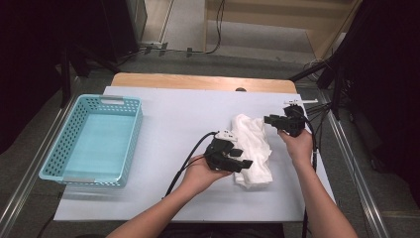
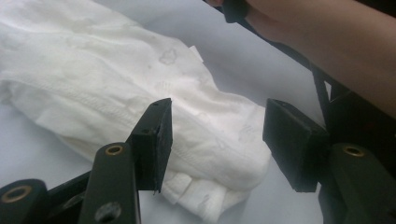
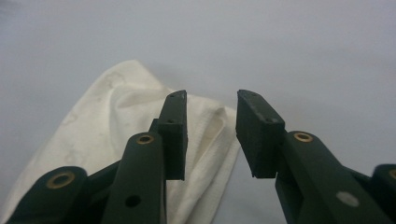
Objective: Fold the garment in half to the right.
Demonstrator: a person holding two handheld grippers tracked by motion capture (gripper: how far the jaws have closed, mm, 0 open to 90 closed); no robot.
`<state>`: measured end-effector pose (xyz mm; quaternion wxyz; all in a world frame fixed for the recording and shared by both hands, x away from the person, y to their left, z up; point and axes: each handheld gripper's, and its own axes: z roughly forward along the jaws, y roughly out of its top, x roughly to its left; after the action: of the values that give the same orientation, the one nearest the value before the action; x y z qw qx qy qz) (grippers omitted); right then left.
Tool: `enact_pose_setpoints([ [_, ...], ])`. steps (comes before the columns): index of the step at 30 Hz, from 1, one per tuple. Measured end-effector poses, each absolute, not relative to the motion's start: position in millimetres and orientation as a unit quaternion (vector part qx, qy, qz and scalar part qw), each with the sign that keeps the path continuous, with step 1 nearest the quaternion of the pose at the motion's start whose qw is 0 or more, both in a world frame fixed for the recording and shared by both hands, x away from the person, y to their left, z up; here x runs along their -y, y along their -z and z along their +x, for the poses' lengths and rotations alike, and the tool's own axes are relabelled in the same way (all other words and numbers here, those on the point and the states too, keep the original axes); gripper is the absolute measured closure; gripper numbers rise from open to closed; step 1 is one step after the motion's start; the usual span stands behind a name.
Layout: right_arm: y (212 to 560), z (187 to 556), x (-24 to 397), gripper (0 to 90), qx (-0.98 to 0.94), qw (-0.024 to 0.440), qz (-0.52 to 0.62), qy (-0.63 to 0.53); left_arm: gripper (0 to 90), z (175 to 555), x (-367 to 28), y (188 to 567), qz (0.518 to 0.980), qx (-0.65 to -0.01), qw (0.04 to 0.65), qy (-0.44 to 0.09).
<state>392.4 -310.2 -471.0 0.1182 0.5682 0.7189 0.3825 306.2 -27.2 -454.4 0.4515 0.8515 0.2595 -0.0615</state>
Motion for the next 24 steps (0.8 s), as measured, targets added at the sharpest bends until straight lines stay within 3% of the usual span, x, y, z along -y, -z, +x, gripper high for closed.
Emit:
enact_pose_setpoints([
  [5,469,390,305,55.4,-0.729,0.106,0.556,-0.384,41.1,306,21,457,0.855,-0.257,0.448,0.051],
  [24,496,403,290,54.5,-0.745,0.065,0.562,-0.354,40.1,307,7,461,0.851,-0.265,0.452,0.031],
])
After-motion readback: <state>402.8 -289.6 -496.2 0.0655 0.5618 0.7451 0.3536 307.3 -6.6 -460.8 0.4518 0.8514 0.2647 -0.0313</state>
